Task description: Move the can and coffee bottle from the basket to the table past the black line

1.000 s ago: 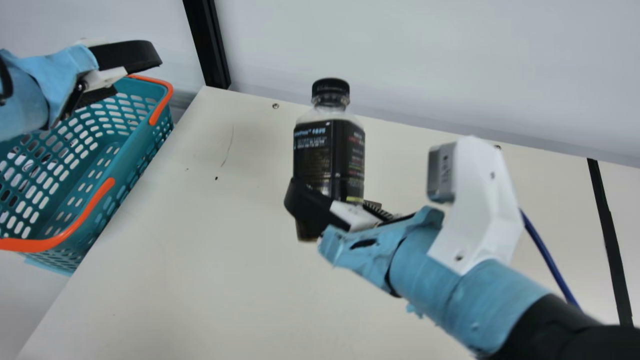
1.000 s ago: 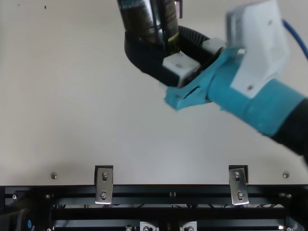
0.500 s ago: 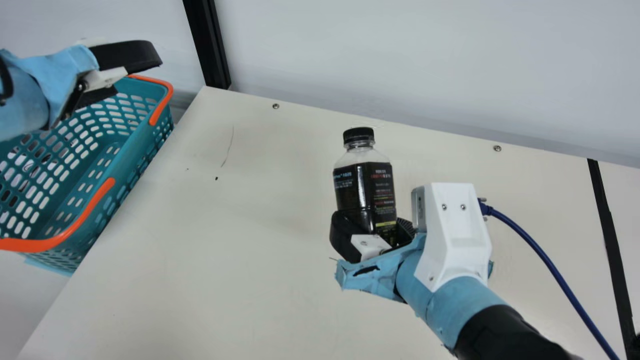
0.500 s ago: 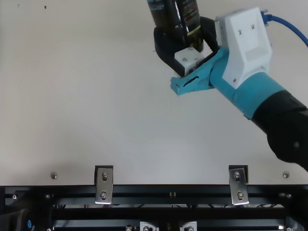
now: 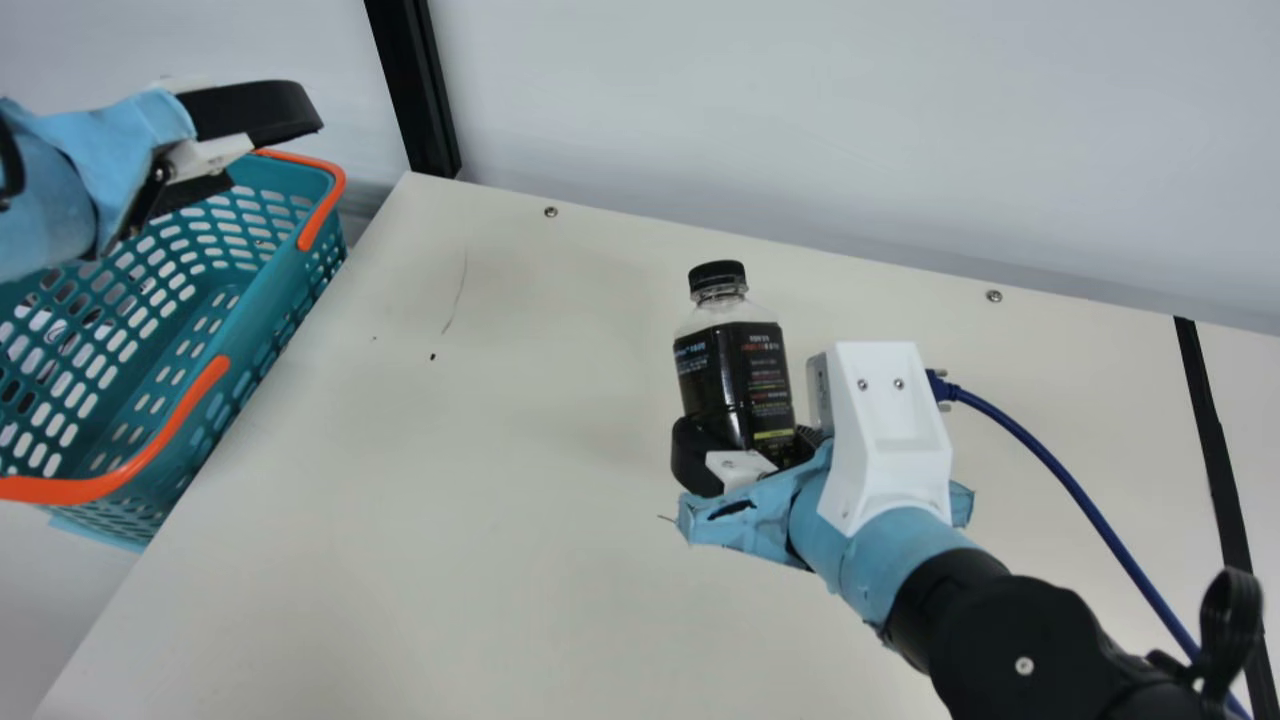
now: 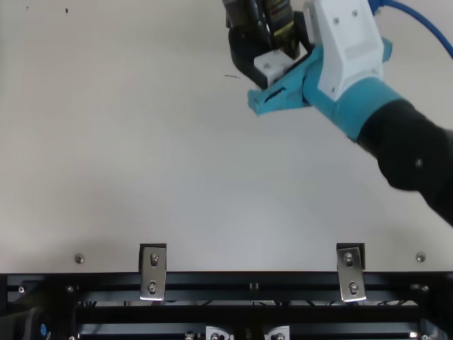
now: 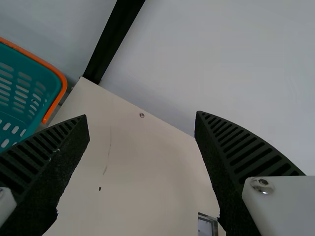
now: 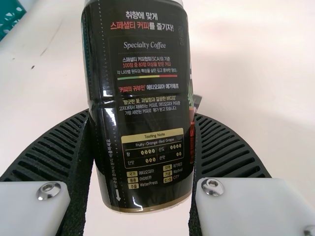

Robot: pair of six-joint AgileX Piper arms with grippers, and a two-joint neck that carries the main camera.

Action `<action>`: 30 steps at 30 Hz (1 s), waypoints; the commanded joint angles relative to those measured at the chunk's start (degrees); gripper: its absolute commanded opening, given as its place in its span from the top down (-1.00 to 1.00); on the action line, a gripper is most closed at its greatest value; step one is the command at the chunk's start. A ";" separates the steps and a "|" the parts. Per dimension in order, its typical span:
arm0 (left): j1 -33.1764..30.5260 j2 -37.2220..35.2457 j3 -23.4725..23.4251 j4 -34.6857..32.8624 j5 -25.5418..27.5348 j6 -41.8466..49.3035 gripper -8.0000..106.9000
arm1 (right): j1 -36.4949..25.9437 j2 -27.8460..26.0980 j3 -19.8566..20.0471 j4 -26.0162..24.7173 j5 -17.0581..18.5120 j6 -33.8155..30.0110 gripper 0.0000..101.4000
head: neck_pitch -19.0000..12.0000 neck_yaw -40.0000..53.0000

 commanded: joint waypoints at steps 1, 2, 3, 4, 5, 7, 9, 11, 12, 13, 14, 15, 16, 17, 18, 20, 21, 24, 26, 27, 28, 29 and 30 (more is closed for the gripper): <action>0.00 0.00 0.00 0.00 0.00 0.00 -0.71 | -0.67 1.13 -1.02 -0.32 0.39 -0.27 1.00 | -0.45 -0.15; 0.00 0.00 0.00 0.00 0.00 0.00 -0.71 | -1.02 1.71 -1.53 -0.72 0.55 -0.23 1.00 | -0.45 -0.15; 0.00 0.00 0.00 0.00 0.00 0.00 -0.71 | -1.33 2.28 -2.04 -0.88 0.68 -0.38 1.00 | -0.45 -0.15; 0.00 0.00 0.00 0.00 0.00 0.00 -0.71 | -1.68 2.83 -2.56 -1.35 0.85 -0.24 1.00 | -0.45 -0.15; 0.00 0.00 0.00 0.00 0.00 0.00 -0.71 | -2.05 3.38 -3.10 -1.88 1.06 -0.06 1.00 | -0.45 -0.15; 0.00 0.00 0.00 0.00 0.00 0.00 -0.71 | -2.75 4.45 -4.18 -2.99 1.49 0.41 1.00 | -0.45 -0.15; 0.00 0.00 0.00 0.00 0.00 0.00 -0.71 | -3.42 5.53 -5.31 -4.72 1.99 1.49 1.00 | -0.45 -0.15; 0.00 0.00 0.00 0.00 0.00 0.00 -0.71 | -4.05 6.61 -6.50 -6.30 2.53 2.43 1.00 | -0.45 -0.15; 0.00 0.00 0.00 0.00 0.00 0.00 -0.71 | -4.46 7.06 -7.14 -7.83 2.98 3.59 1.00 | -0.45 -0.15; 0.00 0.00 0.00 0.00 0.00 0.00 -0.71 | -4.71 7.53 -7.73 -8.99 3.28 4.46 1.00 | -0.45 -0.15; 0.00 0.00 0.00 0.00 0.00 0.00 -0.71 | -4.95 7.99 -8.34 -10.38 3.62 5.57 1.00 | -0.45 -0.15; 0.00 0.00 0.00 0.00 0.00 0.00 -0.71 | -5.20 8.42 -8.97 -11.90 3.99 6.82 1.00 | -0.45 -0.15; 0.00 0.00 0.00 0.00 0.00 0.00 -0.71 | -5.49 8.80 -9.67 -13.96 4.53 8.58 1.00 | -0.45 -0.15; 0.00 0.00 0.00 0.00 0.00 0.00 -0.71 | -5.74 9.18 -10.34 -15.52 5.01 9.87 1.00 | -0.45 -0.15; 0.00 0.00 0.00 0.00 0.00 0.00 -0.71 | -6.00 9.50 -11.09 -17.52 5.61 11.63 1.00 | -0.45 -0.15; 0.00 0.00 0.00 0.00 0.00 0.00 -0.71 | -6.50 10.06 -12.80 -22.62 7.10 16.24 1.00 | -0.45 -0.15; 0.00 0.00 0.00 0.00 0.00 0.00 -0.71 | -6.73 10.35 -13.75 -24.93 7.96 18.35 1.00 | -0.45 -0.15; 0.00 0.00 0.00 0.00 0.00 0.00 -0.71 | -7.04 10.96 -17.32 -33.58 11.43 26.70 1.00 | -0.45 -0.15; 0.00 0.00 0.00 0.00 0.00 0.00 -0.71 | -6.65 11.29 -20.51 -40.07 14.52 33.38 1.00 | -0.45 -0.15; 0.00 0.00 0.00 0.00 0.00 0.00 -0.71 | -6.36 11.51 -21.87 -42.37 15.78 35.79 1.00 | -0.45 -0.15; 0.00 0.00 0.00 0.00 0.00 0.00 -0.71 | -5.92 11.77 -23.81 -45.39 17.58 39.02 1.00 | -0.45 -0.15; 0.00 0.00 0.00 0.00 0.00 0.00 -0.71 | -5.27 11.99 -25.41 -48.02 18.99 42.02 1.00 | -0.45 -0.15; 0.00 0.00 0.00 0.00 0.00 0.00 -0.71 | -4.55 12.28 -27.36 -50.78 20.74 45.19 1.00 | -0.45 -0.15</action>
